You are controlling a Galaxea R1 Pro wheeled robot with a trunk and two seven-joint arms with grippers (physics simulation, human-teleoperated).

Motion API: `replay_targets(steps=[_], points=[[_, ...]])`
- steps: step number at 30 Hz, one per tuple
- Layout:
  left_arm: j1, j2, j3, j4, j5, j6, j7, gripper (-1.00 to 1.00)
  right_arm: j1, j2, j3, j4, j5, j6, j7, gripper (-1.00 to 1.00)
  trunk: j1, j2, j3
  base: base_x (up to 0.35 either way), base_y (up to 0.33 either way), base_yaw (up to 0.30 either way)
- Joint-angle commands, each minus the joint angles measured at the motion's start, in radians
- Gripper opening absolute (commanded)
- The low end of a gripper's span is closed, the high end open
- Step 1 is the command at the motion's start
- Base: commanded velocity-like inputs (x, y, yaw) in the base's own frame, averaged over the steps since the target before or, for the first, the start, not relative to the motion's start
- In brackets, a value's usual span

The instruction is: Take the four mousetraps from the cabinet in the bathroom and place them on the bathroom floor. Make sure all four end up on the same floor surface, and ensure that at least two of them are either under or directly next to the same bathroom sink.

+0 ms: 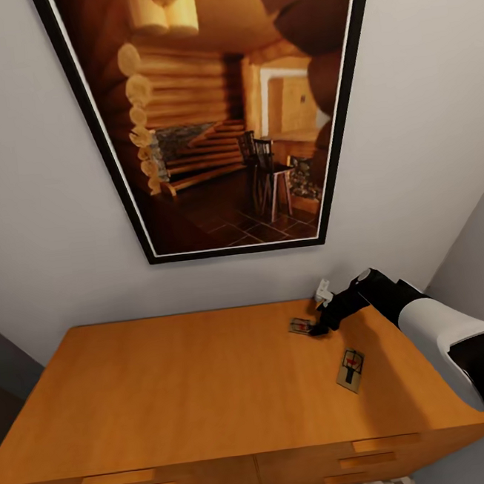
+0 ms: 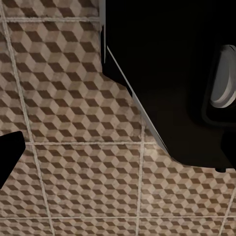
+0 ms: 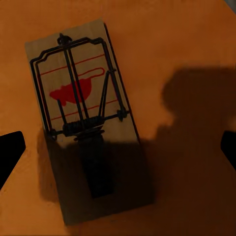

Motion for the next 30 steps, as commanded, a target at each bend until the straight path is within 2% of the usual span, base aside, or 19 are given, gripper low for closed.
replay_targets(steps=[1, 30], points=[[-0.001, 0.000, -0.004, 0.002, 0.011, -0.004, -0.008, 1.00, 0.000, 0.000, -0.003, -0.002, 0.005, 0.009, 0.005, 1.00, 0.001, -0.002, -0.002, 0.000, 0.104, 0.000], [-0.001, 0.000, -0.004, 0.002, 0.011, -0.004, -0.008, 1.00, 0.011, 0.000, -0.003, 0.002, 0.005, 0.009, 0.006, 1.00, 0.001, -0.002, -0.002, 0.000, 0.013, 0.000]])
